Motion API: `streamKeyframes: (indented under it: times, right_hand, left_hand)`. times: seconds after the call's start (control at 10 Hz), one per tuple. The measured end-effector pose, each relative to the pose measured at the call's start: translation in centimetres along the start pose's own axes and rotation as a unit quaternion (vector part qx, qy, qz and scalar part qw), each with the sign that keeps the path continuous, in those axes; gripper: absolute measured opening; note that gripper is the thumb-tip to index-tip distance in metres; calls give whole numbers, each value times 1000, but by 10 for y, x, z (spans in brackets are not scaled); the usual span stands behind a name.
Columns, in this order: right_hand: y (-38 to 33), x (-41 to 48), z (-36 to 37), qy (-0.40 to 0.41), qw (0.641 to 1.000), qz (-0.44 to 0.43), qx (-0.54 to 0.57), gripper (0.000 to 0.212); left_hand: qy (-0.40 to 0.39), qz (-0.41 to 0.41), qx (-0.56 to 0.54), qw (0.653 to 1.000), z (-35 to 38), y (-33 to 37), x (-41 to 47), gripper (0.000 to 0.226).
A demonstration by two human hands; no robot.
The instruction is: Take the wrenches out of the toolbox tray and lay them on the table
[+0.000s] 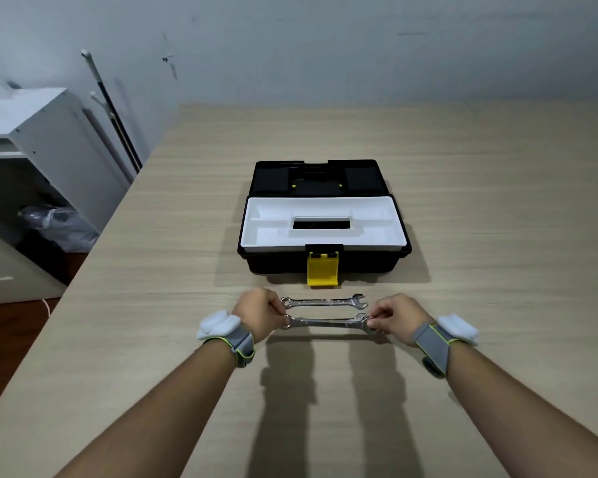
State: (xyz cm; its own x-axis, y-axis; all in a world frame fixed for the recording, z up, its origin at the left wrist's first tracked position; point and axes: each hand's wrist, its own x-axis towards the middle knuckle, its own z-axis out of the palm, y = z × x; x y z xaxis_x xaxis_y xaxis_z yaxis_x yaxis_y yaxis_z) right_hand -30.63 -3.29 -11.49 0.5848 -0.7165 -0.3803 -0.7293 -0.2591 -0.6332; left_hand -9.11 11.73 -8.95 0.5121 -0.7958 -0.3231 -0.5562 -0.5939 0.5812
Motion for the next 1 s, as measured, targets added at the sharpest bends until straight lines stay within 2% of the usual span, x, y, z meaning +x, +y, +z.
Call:
streamKeyframes:
  times: [0.3,0.6,1.0]
  right_hand:
    - [23,-15,34,41,997,55,27,14]
    - [25,-12,43,93,994,60,19,11]
    - [29,-10,41,104,993,60,19,10]
  left_hand:
    - [-4,-65,-1,998,36,-23,-18,14]
    - [22,-80,-3,997,46,-29,-13,14]
    - [44,-72,-19,996,44,-31,-12,14]
